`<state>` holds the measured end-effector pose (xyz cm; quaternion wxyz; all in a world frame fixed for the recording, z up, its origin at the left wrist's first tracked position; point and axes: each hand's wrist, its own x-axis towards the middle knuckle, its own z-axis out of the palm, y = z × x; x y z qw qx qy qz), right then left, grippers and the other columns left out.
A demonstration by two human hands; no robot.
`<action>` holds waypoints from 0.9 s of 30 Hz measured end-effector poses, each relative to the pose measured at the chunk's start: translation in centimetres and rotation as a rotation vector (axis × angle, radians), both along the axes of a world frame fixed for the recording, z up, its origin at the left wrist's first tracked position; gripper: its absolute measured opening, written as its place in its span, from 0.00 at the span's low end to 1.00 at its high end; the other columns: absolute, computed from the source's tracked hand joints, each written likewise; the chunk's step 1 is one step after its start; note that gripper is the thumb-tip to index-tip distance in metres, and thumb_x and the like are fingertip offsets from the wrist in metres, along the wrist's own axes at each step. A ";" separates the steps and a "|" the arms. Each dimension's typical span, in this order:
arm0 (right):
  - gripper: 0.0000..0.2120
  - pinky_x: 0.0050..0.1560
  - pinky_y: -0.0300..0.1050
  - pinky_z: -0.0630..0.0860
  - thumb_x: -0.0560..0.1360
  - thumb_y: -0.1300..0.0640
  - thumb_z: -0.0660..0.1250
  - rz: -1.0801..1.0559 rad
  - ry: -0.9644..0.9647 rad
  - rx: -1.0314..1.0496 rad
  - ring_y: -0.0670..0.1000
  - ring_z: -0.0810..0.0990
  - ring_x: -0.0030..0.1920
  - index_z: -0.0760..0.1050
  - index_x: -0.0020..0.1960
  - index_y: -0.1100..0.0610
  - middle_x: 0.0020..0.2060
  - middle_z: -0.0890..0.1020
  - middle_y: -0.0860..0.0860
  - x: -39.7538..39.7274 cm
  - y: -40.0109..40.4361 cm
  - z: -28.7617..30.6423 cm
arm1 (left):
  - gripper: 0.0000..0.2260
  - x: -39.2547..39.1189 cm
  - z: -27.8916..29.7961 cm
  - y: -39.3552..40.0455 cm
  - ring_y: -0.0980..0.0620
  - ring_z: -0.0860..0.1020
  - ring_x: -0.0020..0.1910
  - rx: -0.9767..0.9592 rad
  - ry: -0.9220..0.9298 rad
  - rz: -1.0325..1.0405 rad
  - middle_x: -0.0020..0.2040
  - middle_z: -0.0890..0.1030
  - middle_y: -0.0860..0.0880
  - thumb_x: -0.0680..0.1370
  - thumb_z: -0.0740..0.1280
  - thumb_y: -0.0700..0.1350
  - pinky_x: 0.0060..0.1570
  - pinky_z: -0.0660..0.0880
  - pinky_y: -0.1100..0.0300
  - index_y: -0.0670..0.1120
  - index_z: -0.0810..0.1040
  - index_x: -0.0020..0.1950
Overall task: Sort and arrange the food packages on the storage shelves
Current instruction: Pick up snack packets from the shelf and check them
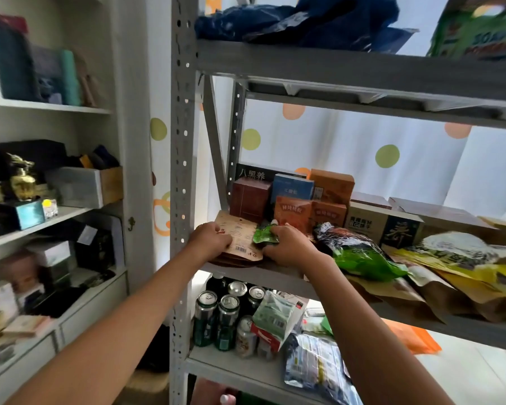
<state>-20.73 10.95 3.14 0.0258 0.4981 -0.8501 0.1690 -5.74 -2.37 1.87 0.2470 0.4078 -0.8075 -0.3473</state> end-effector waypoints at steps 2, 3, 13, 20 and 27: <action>0.18 0.60 0.49 0.68 0.76 0.49 0.67 -0.005 0.061 0.007 0.60 0.76 0.60 0.78 0.62 0.58 0.57 0.80 0.58 0.2 -0.1 0.0 | 0.20 0.1 -0.1 0.0 0.43 0.76 0.62 -0.092 -0.007 -0.006 0.66 0.76 0.42 0.76 0.69 0.45 0.58 0.73 0.57 0.43 0.76 0.68; 0.16 0.57 0.49 0.68 0.76 0.49 0.66 -0.008 0.092 0.013 0.60 0.77 0.58 0.78 0.59 0.58 0.55 0.81 0.58 0.3 -0.2 -0.1 | 0.20 0.3 -0.1 0.1 0.43 0.76 0.62 -0.131 -0.003 -0.018 0.67 0.76 0.42 0.76 0.69 0.45 0.58 0.73 0.57 0.43 0.76 0.68; 0.14 0.56 0.51 0.72 0.81 0.60 0.58 -0.009 0.442 0.103 0.60 0.82 0.55 0.73 0.64 0.61 0.55 0.83 0.58 1.6 -0.6 -0.1 | 0.12 1.9 0.5 -0.5 0.47 0.77 0.61 -0.213 -0.029 -0.204 0.63 0.80 0.46 0.79 0.67 0.44 0.55 0.70 0.60 0.47 0.81 0.61; 0.14 0.51 0.51 0.77 0.80 0.64 0.58 -0.119 0.470 -0.016 0.59 0.83 0.56 0.71 0.66 0.61 0.57 0.82 0.56 3.4 0.2 0.4 | 0.13 2.7 1.2 -0.1 0.46 0.75 0.63 -0.288 0.037 -0.271 0.65 0.78 0.44 0.78 0.68 0.43 0.55 0.68 0.62 0.46 0.81 0.62; 0.10 0.44 0.51 0.82 0.83 0.64 0.59 -0.272 0.171 -0.519 0.61 0.86 0.46 0.77 0.57 0.64 0.47 0.86 0.60 4.5 0.4 1.2 | 0.12 3.6 -0.1 0.3 0.47 0.74 0.63 -0.343 -0.043 -0.397 0.63 0.78 0.44 0.78 0.68 0.45 0.61 0.70 0.58 0.45 0.82 0.60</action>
